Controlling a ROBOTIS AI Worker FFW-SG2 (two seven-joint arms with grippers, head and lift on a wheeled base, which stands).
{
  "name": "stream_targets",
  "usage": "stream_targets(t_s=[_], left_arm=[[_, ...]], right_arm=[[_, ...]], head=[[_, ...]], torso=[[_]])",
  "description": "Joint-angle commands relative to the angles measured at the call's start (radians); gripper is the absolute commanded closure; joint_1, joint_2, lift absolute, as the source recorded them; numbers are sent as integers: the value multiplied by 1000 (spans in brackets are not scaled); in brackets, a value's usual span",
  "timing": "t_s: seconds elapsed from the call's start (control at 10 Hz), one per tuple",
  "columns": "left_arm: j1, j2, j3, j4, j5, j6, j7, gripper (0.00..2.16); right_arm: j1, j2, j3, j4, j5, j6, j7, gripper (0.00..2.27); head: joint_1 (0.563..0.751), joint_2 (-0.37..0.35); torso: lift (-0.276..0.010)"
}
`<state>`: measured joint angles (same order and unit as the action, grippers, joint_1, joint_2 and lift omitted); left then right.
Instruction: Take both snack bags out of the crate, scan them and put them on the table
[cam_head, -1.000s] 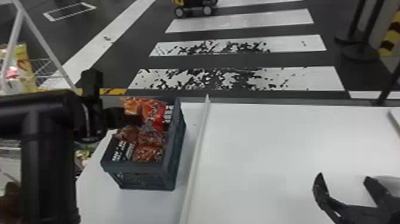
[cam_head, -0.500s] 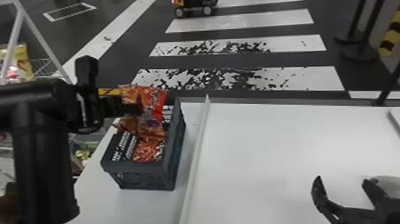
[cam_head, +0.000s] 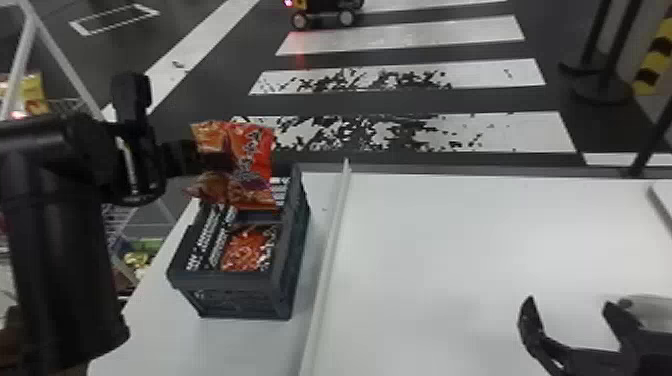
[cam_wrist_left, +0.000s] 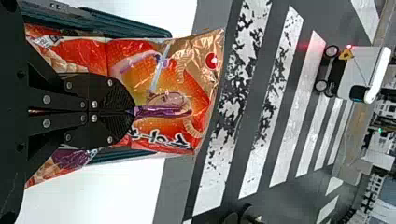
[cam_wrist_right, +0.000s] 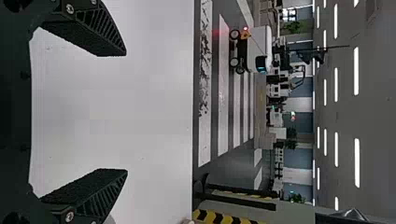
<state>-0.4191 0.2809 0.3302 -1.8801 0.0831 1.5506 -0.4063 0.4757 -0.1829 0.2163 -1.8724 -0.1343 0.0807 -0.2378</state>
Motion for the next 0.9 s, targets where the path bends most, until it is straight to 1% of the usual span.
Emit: stream_targets(t_s=[0.0,0.1,0.3,0.4,0.6,0.7,0.8], left_arm=[[-6,-12,0,2,24,-2,9,2138],[-3,-49,0,-4,41,-2,12,2138],[6,-111,-25,-28,49,-8,32,2138],[11,-146,-39,-33,52,-8,43,2138],[17,-197,-85,-42,60,-8,69,2138],[29,-212,-115,-48,53,-11,86,2138],[39,-244,-135,-57,50,-14,98,2138]], right_arm=[[-2,2,0,1,2,2,0,100],[-3,3,2,1,4,2,0,100],[-2,5,6,1,2,2,0,103],[0,5,8,1,2,2,0,103],[0,5,9,1,1,2,0,103],[0,5,11,1,1,2,0,103],[0,5,15,1,1,2,0,103]], head=[[695,230],[695,229],[695,191],[695,179],[695,132],[695,109],[695,95]], torso=[[-91],[-91],[-91],[-91],[-91],[-91],[-91]])
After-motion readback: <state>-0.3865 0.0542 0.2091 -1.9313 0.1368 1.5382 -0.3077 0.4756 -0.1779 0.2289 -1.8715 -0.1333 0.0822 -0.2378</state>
